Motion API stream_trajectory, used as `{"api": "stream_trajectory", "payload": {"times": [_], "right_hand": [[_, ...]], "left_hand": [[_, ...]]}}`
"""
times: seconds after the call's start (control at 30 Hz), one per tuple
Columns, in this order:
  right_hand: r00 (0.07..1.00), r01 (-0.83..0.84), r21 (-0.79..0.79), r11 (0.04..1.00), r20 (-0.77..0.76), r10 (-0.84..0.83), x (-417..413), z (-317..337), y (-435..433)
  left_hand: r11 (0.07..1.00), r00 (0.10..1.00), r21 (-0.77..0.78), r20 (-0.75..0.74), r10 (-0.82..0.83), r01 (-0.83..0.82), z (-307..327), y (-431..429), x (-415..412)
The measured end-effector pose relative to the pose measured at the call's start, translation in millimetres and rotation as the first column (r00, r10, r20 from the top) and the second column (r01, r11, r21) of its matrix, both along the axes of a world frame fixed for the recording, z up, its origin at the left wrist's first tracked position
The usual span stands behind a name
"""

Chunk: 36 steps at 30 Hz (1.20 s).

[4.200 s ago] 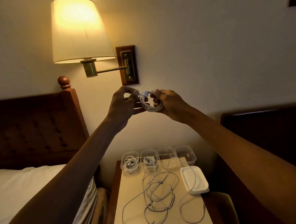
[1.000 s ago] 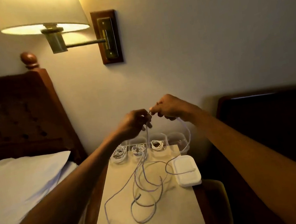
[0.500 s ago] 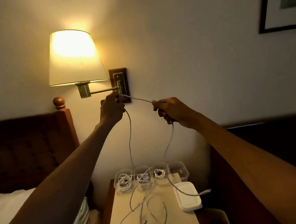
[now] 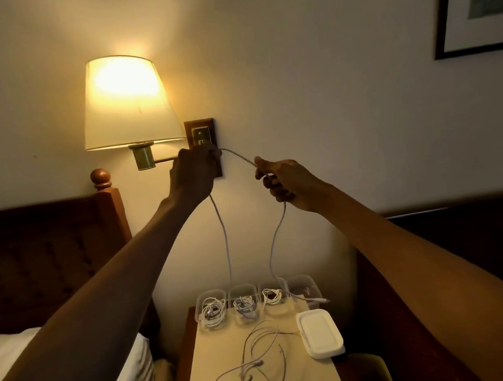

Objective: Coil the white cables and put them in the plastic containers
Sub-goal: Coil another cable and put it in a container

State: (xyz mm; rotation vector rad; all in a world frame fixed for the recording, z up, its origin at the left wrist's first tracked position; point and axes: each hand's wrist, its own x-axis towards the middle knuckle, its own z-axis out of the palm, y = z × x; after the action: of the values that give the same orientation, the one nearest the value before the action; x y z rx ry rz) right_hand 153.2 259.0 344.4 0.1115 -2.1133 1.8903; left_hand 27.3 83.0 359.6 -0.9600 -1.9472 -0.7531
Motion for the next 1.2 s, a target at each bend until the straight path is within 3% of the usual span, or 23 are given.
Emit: {"api": "stream_trajectory", "payload": {"times": [0.1,0.2,0.23,0.33,0.4,0.53,0.6,0.67,0.7,0.8,0.87,1.0,1.2], "right_hand": [[0.993,-0.062,0.037,0.997,0.101,0.058,1,1,-2],[0.987,-0.098,0.034,0.995,0.131,0.092,1,4,-5],[0.988,-0.098,0.016,0.995,0.122,0.096,0,5,-6],[0.991,-0.106,-0.03,0.994,0.079,0.108,-4,11,-8],[0.992,-0.106,-0.048,0.993,0.062,0.109,-7,14,-9],[0.987,-0.124,-0.051,0.991,0.092,0.129,-6,14,-5],[0.977,-0.164,0.016,0.986,0.142,0.16,-6,9,-2],[0.966,-0.197,0.091,0.976,0.189,0.177,-7,5,-1],[0.963,-0.202,0.098,0.974,0.199,0.18,-8,4,-2],[0.958,-0.205,0.012,0.979,0.208,0.198,-10,6,-6],[0.955,-0.211,-0.059,0.976,0.199,0.218,-11,8,-7],[0.955,-0.231,-0.144,0.962,0.158,0.252,-8,12,-7],[0.881,-0.387,-0.267,0.882,0.176,0.44,-3,16,-4]], "left_hand": [[0.984,0.991,0.121,-0.012,0.134,-0.131,2,-5,-6],[0.945,0.945,0.033,0.05,0.322,-0.324,-4,-8,-9],[0.958,0.956,-0.018,0.056,0.288,-0.288,-6,-7,-9],[0.966,0.991,-0.221,0.023,-0.13,0.131,-10,-1,3],[0.935,0.97,-0.272,-0.022,-0.241,0.226,-9,2,10],[0.988,0.995,-0.152,-0.104,0.003,-0.019,-2,-7,-3],[0.966,0.975,-0.141,-0.002,0.22,-0.218,-2,-15,-13],[0.924,0.936,-0.22,0.092,0.338,-0.312,-7,-18,-15],[0.929,0.946,-0.249,0.104,0.306,-0.273,-10,-16,-13],[0.944,0.992,-0.309,0.068,-0.103,0.119,-13,-6,3],[0.917,0.974,-0.334,0.026,-0.223,0.219,-9,-1,10],[0.963,0.994,-0.263,-0.082,-0.076,0.052,-3,-1,-2],[0.98,0.982,-0.143,0.114,0.151,-0.134,-9,-14,-25]]}}
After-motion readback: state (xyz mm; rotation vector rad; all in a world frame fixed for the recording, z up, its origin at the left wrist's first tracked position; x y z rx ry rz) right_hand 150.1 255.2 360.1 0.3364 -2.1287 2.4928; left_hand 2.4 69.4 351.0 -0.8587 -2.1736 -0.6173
